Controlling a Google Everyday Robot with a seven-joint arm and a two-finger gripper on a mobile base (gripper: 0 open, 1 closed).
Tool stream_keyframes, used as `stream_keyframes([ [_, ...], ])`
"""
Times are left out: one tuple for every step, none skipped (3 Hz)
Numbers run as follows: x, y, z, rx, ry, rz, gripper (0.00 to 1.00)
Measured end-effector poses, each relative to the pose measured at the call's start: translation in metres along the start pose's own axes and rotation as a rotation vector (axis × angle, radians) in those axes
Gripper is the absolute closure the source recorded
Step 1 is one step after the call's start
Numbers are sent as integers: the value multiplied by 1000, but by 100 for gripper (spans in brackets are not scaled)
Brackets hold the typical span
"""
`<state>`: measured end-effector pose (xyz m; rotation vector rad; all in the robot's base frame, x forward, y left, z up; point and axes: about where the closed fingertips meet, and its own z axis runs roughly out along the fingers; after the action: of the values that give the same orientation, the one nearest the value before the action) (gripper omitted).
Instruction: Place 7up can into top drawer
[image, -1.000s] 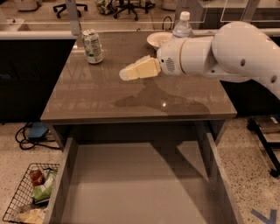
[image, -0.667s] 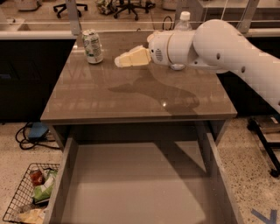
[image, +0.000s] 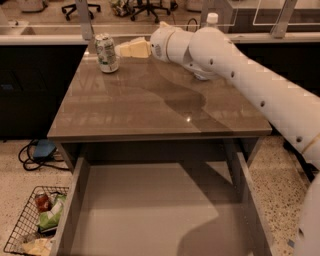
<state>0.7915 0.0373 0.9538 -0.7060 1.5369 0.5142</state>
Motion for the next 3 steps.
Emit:
stream_keyframes([
  [-4, 0, 40, -18, -81, 31, 0],
  [-6, 4, 69, -40, -110, 51, 0],
  [-3, 11, 94, -63, -89, 67, 0],
])
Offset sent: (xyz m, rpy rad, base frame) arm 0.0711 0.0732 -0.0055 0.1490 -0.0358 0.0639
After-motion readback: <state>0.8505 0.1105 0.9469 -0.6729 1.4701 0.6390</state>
